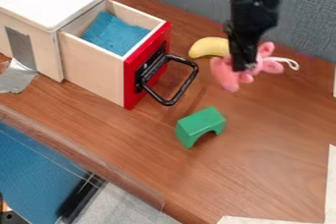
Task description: Take the toys out of the box onto the table
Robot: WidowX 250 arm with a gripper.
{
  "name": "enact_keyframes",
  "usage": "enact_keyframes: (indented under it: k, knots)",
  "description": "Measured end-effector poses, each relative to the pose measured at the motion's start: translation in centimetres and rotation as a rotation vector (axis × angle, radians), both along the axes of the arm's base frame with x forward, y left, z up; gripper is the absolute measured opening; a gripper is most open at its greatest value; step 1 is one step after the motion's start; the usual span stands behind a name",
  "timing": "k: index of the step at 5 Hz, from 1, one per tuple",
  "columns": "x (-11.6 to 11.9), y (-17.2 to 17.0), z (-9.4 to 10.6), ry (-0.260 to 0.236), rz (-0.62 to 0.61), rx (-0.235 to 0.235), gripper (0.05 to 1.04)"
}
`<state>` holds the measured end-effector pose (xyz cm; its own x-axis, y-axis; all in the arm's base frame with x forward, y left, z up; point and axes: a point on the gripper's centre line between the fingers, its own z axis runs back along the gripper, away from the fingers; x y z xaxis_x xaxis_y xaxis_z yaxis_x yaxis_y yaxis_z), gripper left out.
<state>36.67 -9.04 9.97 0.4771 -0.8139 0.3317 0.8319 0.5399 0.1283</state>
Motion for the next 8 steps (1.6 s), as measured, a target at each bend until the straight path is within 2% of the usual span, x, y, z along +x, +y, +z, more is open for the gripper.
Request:
enact_keyframes:
  k: [2,3,5,6,7,8]
  knots:
    - [2.1,-1.7,-2.0,-0.014,-0.023,0.008,0.257]
    - [2.9,-1.8,-2.7,-0.014,-0.020,0.008,0.317]
    - [2.8,-1.5,-2.9,0.001,-0.001,0.017,0.912]
    - [2.7,0.1,-1.3,-0.008,0.056,0.007,1.010]
    - [2.1,2.0,1.1,-0.007,0.120,-0.011,1.005]
    - [0.8,4.8,2.8,0.035,0.244,0.027,1.000]
